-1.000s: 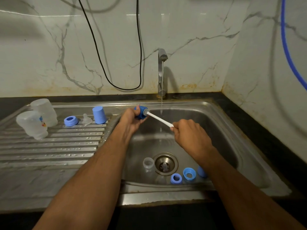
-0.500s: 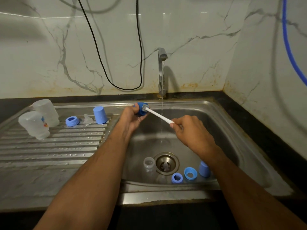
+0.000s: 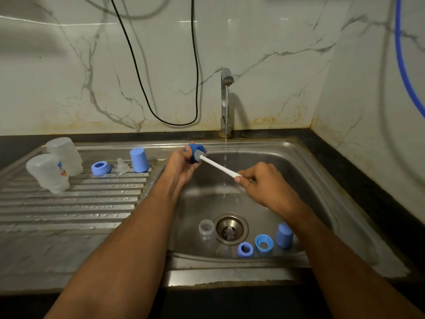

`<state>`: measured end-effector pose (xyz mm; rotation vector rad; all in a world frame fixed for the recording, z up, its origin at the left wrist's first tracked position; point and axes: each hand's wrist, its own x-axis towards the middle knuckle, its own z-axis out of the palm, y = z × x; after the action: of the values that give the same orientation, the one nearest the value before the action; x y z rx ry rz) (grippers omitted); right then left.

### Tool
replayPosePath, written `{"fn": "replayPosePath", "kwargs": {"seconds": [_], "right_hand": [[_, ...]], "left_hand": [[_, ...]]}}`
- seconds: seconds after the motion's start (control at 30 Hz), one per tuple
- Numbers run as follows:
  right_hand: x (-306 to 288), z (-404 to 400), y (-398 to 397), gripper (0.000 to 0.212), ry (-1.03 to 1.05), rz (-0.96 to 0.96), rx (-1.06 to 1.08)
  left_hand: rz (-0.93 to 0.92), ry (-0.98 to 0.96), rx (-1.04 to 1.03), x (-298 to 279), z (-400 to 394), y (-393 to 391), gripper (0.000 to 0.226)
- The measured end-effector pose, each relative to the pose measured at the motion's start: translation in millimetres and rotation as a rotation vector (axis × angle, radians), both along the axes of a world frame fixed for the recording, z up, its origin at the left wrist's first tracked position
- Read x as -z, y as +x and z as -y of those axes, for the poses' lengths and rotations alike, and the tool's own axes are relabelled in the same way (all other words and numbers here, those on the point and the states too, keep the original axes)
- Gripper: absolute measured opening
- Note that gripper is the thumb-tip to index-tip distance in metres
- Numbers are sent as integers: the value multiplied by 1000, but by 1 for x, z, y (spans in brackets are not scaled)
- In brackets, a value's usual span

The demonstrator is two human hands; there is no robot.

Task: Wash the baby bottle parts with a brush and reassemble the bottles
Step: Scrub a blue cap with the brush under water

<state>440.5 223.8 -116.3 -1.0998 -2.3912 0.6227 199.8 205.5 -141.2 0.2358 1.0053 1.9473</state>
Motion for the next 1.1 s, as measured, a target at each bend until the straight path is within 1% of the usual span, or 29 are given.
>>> {"fn": "replayPosePath", "kwargs": {"seconds": [0.07, 0.13, 0.2, 0.27, 0.37, 0.43, 0.5, 0.6, 0.67, 0.73, 0.83, 0.93, 1.03, 1.1], "right_hand": [[0, 2, 1, 26, 52, -1, 37], [2, 5, -1, 24, 92, 63, 70], [4, 6, -3, 26, 83, 108, 82], [4, 5, -4, 27, 52, 108, 90], [3, 2, -7, 26, -58, 77, 82], [1, 1, -5, 24, -137, 32, 49], [1, 0, -2, 24, -154, 2, 10], [-2, -3, 2, 24, -128, -52, 32], [-1, -6, 2, 24, -86, -64, 71], [2, -7, 2, 24, -45, -30, 105], [3, -4, -2, 24, -73, 22, 108], [-2, -2, -3, 22, -130, 32, 50], [-6, -4, 0, 25, -49, -1, 22], [-2, -8, 1, 26, 0, -5, 77]], "left_hand": [[-3, -1, -5, 0, -1, 4, 35], [-30, -16, -18, 2, -4, 8, 39], [-45, -41, -30, 6, -5, 9, 38], [-41, -38, -26, 4, -6, 7, 37], [-55, -24, -39, 2, -7, 6, 39], [-53, -23, -58, 2, -7, 3, 39], [-20, -18, -58, 5, -7, -1, 35], [-19, -35, -36, 8, -6, -1, 24], [-32, -48, -19, 8, -6, 4, 30], [-35, -50, -6, 6, -8, 9, 35], [-39, -37, -20, 2, -10, 9, 34], [-35, -42, -74, 1, -6, 5, 37], [-20, -52, -46, 3, -4, 3, 31], [-41, -69, -25, 4, -6, 8, 29]]}}
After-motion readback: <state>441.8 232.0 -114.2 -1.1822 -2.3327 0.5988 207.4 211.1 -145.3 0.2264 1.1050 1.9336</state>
